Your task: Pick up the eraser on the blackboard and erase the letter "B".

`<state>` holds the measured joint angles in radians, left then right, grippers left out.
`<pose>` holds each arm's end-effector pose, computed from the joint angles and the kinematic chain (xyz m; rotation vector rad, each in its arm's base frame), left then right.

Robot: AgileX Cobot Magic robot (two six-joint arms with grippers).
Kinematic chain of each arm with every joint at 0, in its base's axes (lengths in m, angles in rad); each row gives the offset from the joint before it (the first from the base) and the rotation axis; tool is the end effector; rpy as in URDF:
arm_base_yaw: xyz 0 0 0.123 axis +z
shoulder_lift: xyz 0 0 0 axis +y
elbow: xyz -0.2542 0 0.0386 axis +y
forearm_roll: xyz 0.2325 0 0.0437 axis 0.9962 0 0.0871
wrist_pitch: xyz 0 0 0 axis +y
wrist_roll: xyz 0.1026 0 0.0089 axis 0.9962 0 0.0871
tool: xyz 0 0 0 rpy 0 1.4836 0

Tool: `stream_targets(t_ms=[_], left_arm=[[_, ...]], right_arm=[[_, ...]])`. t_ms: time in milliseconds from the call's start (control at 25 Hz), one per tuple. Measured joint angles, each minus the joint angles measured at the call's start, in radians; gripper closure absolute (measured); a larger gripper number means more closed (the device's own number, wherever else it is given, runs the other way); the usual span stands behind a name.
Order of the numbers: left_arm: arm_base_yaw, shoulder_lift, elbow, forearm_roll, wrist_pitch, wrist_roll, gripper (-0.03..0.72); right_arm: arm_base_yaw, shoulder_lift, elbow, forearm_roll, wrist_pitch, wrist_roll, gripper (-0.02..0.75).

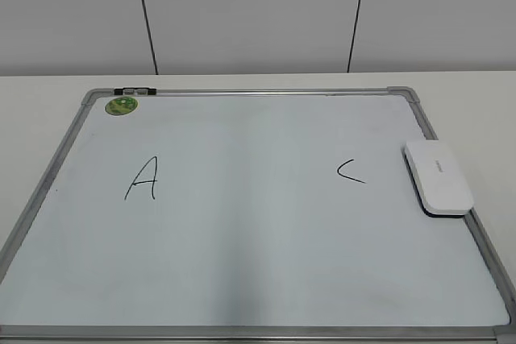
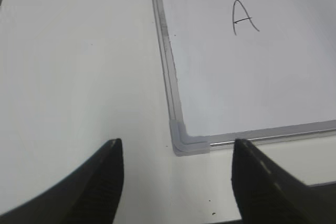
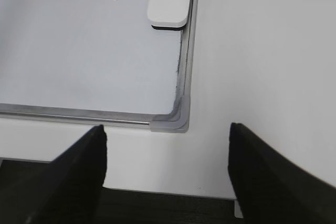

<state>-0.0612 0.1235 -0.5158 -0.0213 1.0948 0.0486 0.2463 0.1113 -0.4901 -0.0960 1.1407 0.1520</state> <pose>0.0345 -0.0041 0.2624 0.1200 2.1828 -0.0333 0.0329 -0.0010 0.2522 -0.1035 2.2401 0.0961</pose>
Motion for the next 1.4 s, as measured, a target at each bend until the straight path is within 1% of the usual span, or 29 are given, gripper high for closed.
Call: stream_targets(t_ms=[200,360,600,1400], left_arm=[[0.111,-0.070,0.000,0.002,0.000,0.000,0.216],[0.149,-0.113,0.002,0.004,0.002,0.000,0.216],[0.152,-0.115,0.004,0.004,0.005,0.000,0.216],[0.152,-0.115,0.004,0.004,0.005,0.000,0.216]], right_arm=[[-0.111,-0.020,0.000,0.000,0.000,0.000,0.202],[-0.181,-0.097,0.000,0.000,0.000,-0.001,0.202],[-0.223,-0.128,0.000,0.000,0.000,-0.001,0.202],[-0.225,-0.127,0.000,0.000,0.000,-0.001,0.202]])
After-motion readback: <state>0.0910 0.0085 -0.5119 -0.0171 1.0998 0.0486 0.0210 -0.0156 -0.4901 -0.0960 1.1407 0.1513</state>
